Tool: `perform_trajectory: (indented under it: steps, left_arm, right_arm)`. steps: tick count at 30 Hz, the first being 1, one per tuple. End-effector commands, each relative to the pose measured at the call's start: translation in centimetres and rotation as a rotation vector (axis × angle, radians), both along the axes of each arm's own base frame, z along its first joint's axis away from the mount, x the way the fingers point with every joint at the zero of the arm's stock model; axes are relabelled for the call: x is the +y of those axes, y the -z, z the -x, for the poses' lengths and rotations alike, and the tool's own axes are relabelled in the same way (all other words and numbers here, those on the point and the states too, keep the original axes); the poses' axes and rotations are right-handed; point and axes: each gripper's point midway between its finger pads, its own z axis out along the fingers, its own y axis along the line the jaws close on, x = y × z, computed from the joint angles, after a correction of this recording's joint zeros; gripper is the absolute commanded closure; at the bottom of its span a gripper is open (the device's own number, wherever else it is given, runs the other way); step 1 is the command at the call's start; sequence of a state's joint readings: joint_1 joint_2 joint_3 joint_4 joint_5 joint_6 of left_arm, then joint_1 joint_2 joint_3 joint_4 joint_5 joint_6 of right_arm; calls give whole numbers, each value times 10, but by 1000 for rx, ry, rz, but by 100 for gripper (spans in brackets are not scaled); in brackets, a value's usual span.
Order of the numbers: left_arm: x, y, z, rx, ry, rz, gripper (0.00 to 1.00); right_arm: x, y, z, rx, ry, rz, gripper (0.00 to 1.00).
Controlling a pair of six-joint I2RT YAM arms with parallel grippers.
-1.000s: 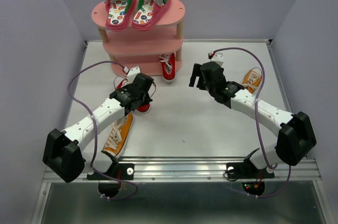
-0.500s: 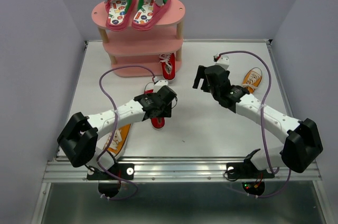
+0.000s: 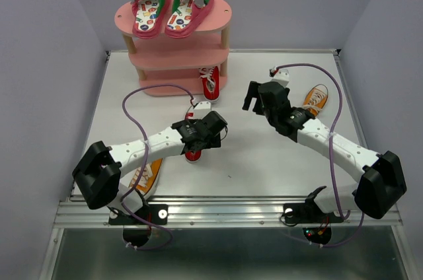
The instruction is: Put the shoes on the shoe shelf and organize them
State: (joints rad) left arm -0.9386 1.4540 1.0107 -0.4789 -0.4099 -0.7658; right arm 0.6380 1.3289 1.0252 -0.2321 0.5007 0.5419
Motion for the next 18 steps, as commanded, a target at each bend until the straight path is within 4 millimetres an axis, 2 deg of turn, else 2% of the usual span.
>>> perform_trajectory:
  steps: [1, 14, 18]
  left_arm:
    - [9, -10, -2, -36, -160, 7, 22]
    - [45, 23, 8, -22, -257, -157, 26]
    - [53, 39, 12, -1, -270, -197, 27]
  right_arm:
    - [-5, -10, 2, -35, 8, -3, 8]
    - [1, -1, 2, -7, -8, -8, 8]
    - [6, -1, -2, -2, -16, -15, 7]
